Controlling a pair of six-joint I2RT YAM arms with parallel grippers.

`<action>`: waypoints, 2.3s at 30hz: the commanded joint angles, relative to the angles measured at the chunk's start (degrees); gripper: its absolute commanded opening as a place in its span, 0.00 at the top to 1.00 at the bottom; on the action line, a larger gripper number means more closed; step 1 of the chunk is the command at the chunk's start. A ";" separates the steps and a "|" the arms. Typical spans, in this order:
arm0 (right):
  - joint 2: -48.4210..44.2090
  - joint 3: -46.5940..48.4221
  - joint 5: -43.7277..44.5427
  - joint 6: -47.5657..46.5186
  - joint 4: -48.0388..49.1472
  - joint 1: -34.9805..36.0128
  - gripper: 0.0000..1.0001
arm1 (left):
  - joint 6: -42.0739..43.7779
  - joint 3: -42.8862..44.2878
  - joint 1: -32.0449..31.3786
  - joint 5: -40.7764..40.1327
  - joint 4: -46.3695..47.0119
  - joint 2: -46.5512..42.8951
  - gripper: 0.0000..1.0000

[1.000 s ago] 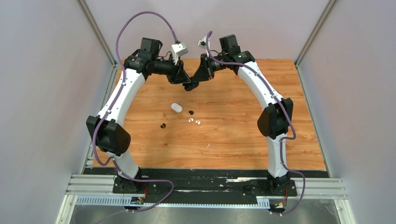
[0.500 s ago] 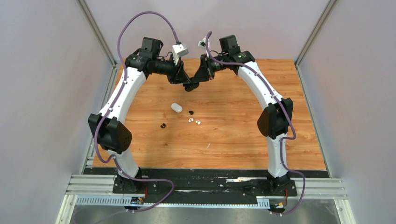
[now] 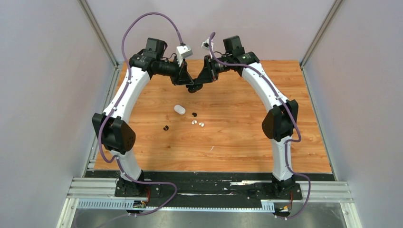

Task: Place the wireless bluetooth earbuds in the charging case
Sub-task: Pass from the right arm to the left, then pick up the left earbud from the center of the board.

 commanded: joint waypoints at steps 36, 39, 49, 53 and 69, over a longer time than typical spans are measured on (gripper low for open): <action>5.30 -13.44 28.16 -3.96 3.87 2.49 0.54 | 0.30 -21.87 2.42 -29.20 10.14 -26.93 1.00; 6.21 -15.52 30.99 -2.11 4.14 4.57 0.60 | -1.59 -23.07 3.14 -28.79 10.86 -27.95 1.00; 9.79 -17.18 37.03 2.93 5.04 7.59 0.73 | -4.74 -25.48 4.25 -26.83 12.33 -29.65 1.00; 11.17 -16.49 37.55 3.71 5.08 8.09 0.73 | -5.29 -25.86 4.31 -26.70 12.20 -30.07 1.00; 13.25 -16.10 35.06 7.67 5.43 8.70 0.69 | -2.20 -26.13 4.91 -27.32 10.04 -32.04 1.00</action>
